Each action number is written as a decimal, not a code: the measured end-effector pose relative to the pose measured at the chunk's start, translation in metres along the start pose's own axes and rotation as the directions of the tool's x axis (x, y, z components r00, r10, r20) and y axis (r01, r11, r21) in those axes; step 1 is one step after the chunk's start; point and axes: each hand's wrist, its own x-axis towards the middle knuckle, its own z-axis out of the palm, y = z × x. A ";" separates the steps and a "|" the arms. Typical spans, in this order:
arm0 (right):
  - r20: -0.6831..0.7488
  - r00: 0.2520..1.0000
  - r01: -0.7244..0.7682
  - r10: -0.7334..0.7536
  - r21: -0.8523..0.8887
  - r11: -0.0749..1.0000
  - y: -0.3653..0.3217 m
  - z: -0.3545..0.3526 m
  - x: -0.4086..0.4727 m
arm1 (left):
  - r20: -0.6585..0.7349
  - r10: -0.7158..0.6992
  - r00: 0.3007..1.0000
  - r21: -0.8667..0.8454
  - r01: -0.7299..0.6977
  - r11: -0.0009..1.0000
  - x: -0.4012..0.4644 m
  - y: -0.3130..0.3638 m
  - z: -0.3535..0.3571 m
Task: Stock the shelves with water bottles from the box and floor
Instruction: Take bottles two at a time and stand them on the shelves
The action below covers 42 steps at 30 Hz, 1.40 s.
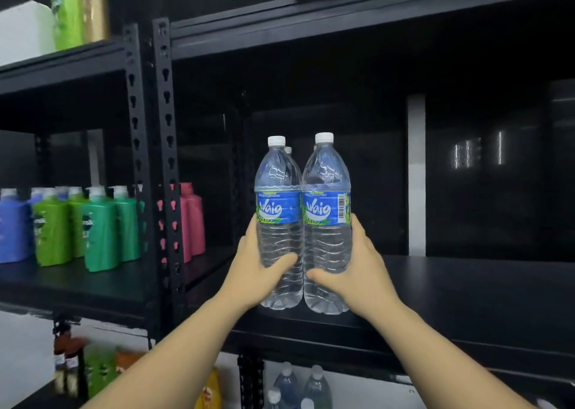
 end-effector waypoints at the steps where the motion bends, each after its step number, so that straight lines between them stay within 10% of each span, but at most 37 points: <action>1: 0.010 1.000 -0.009 0.009 -0.013 1.000 0.002 0.001 -0.004 | 0.034 -0.010 0.999 0.002 0.009 1.000 -0.002 -0.005 -0.002; 12: 0.003 0.989 -0.148 0.148 -0.058 0.987 0.012 0.018 0.013 | -0.043 -0.265 0.963 -0.046 0.263 0.964 -0.003 -0.031 0.004; 42: 0.055 0.908 -0.378 0.415 -0.315 0.870 0.037 0.047 0.031 | -0.045 -0.416 0.908 0.003 0.416 0.909 0.031 -0.067 0.027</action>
